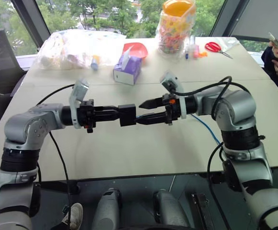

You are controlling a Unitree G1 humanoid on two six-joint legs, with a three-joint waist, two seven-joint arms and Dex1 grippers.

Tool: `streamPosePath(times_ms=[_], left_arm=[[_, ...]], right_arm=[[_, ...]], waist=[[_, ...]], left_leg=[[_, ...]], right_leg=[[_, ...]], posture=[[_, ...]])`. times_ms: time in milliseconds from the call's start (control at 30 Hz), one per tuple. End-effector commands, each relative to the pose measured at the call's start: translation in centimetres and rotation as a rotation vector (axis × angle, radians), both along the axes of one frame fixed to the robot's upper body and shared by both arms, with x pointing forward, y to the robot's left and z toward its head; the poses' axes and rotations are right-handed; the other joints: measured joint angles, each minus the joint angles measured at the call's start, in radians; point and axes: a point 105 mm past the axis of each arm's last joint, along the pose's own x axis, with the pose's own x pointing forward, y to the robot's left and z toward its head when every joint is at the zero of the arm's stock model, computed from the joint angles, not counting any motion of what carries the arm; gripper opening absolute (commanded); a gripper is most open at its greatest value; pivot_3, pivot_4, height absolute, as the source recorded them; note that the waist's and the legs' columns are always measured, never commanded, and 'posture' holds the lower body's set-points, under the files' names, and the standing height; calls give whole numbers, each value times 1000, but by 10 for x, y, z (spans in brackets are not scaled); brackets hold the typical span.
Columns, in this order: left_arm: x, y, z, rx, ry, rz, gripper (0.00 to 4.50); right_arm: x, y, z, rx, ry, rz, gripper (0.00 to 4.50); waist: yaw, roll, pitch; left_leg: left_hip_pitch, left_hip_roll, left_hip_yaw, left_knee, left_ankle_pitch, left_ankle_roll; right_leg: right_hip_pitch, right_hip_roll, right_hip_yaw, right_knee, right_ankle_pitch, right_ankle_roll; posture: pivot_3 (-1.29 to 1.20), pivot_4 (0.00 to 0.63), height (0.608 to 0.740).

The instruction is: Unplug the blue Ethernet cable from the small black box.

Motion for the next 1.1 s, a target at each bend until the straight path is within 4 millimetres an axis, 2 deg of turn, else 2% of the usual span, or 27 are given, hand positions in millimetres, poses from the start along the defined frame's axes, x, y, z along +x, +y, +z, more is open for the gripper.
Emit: streamPosePath(times_ms=[33,467,567,667,700,1100], left_arm=[[-5,1,15,-19,-60,-11,419],[-5,2,15,-16,-63,-11,419],[-5,3,14,-17,-65,-10,419],[-5,5,12,-19,-65,-7,419],[-5,5,12,-19,-65,-7,419],[-3,8,12,-24,-71,-1,419]], right_arm=[[-4,2,7,-2,-23,36,2764],[-3,-1,8,-16,-28,55,2764],[-2,-3,9,-19,-30,54,1848],[-1,-3,10,-21,-34,55,375],[-1,-4,10,-21,-35,56,40],[-1,-3,6,-40,-67,67,40]], waist=[[-1,0,0],[-1,0,0],[-1,0,0],[-1,0,0],[-1,0,0],[-1,0,0]], left_leg=[[0,0,0,0,0,0],[0,0,0,0,0,0],[0,0,0,0,0,0],[0,0,0,0,0,0],[0,0,0,0,0,0],[0,0,0,0,0,0]], right_leg=[[0,0,0,0,0,0],[0,0,0,0,0,0],[0,0,0,0,0,0],[0,0,0,0,0,0],[-1,0,0,0,0,0],[-1,0,0,0,0,0]], posture=[[0,150,735],[0,150,735],[0,150,735],[0,150,735],[0,150,735],[0,150,735]])
